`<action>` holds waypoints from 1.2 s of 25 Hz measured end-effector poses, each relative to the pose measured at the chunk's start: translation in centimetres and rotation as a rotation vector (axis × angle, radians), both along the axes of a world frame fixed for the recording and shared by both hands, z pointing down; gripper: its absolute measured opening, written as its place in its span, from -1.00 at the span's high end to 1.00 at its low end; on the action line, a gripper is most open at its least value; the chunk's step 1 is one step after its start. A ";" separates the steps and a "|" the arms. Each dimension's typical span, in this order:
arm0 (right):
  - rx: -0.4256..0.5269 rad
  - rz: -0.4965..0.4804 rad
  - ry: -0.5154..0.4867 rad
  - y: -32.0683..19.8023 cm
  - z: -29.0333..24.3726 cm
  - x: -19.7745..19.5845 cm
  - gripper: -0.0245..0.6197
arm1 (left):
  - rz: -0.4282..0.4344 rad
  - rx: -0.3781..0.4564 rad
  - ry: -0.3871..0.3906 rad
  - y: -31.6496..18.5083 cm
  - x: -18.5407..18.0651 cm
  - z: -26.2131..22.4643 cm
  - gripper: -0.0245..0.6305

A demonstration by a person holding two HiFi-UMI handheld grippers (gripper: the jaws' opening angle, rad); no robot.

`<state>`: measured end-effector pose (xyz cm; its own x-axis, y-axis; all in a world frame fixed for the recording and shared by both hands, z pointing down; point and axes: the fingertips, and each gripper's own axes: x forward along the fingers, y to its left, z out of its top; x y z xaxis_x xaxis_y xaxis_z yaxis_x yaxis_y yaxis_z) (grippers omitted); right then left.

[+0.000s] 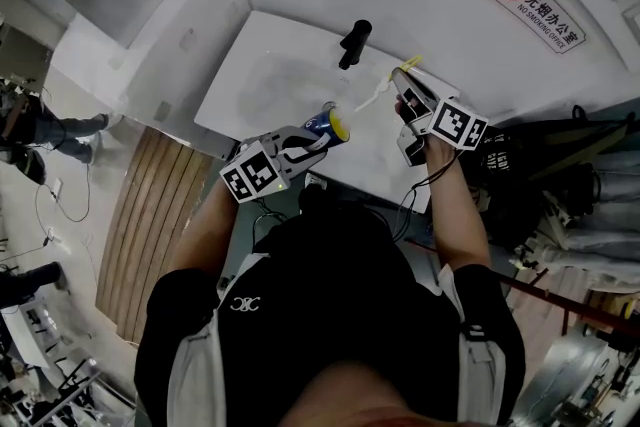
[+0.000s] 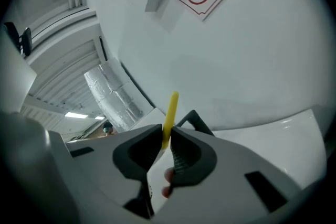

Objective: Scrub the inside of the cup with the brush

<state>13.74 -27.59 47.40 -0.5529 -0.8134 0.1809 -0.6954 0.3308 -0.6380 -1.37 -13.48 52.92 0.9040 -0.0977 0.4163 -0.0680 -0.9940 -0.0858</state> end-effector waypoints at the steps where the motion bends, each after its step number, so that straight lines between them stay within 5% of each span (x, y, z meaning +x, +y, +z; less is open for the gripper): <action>1: -0.017 0.000 -0.005 0.1 0.6 0.4 0.75 | -0.018 -0.012 0.018 -0.4 -0.3 -0.2 0.78; 15: -0.040 -0.280 -0.029 6.7 0.7 -2.3 0.77 | -0.201 -0.122 0.065 -5.4 -2.6 1.6 0.78; 23: 0.075 -0.338 -0.021 7.5 -2.4 -5.4 0.77 | -0.155 -0.097 -0.010 -4.1 -1.8 2.7 0.78; 30: 0.110 -0.234 -0.132 4.5 -4.3 -5.4 0.77 | -0.051 -0.031 -0.048 -1.0 -0.6 1.7 0.78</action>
<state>8.38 -23.12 43.12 -0.7406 -0.6718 0.0129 -0.5057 0.5447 -0.6690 -1.97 -14.49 54.66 0.8770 -0.1293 0.4627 -0.1150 -0.9916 -0.0591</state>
